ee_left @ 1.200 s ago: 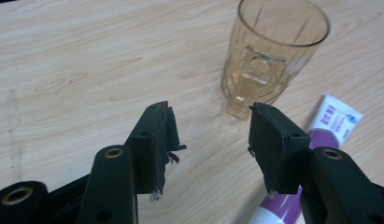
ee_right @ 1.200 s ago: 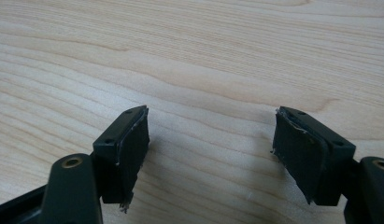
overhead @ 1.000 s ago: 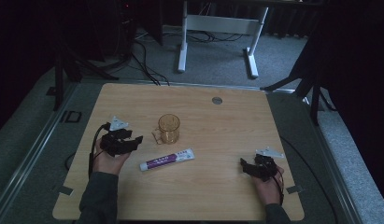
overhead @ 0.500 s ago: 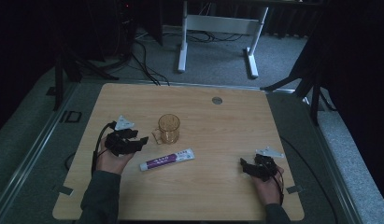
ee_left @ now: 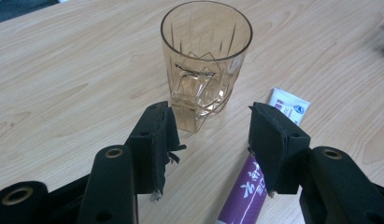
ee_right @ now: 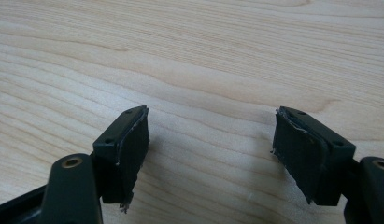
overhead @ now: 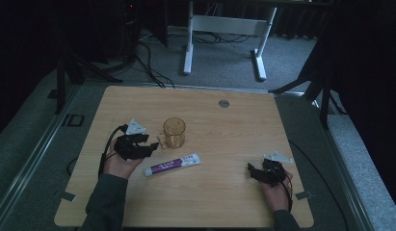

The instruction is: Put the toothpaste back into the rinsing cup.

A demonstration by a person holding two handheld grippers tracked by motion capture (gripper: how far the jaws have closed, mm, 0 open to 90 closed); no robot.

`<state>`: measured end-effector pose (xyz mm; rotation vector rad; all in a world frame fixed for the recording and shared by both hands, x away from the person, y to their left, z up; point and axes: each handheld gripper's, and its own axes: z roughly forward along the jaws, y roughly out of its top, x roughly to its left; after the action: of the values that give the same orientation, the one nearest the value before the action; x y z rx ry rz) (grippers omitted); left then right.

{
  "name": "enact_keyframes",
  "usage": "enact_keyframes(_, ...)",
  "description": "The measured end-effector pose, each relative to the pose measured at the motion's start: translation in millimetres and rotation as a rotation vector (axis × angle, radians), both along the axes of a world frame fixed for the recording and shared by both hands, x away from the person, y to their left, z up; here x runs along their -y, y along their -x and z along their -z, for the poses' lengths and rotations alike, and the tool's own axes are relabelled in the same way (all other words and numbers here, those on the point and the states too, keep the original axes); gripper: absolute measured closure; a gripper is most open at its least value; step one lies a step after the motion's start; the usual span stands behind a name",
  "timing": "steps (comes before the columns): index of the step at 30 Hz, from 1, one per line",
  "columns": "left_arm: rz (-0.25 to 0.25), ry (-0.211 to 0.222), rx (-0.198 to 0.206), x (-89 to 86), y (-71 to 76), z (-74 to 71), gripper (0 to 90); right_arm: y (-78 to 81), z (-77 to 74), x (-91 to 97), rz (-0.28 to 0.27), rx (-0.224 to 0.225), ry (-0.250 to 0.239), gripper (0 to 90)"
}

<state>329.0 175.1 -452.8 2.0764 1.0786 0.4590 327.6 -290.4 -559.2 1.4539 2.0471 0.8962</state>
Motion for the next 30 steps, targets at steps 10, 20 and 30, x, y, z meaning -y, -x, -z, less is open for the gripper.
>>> enact_keyframes(10, 0.036, -0.042, 0.007, 7.9, -0.8, -2.8, 48.2, 0.0, 0.0, -0.1, 0.0, 0.0, -0.001, 26.9)
enact_keyframes(20, 0.058, -0.055, -0.001, 11.1, -1.1, -2.1, 48.5, 0.0, 0.0, -0.1, 0.0, 0.0, -0.001, 26.9)
enact_keyframes(30, 0.1, -0.089, -0.009, 19.6, -1.6, -0.8, 48.8, 0.0, 0.0, -0.1, 0.0, 0.0, -0.001, 26.9)
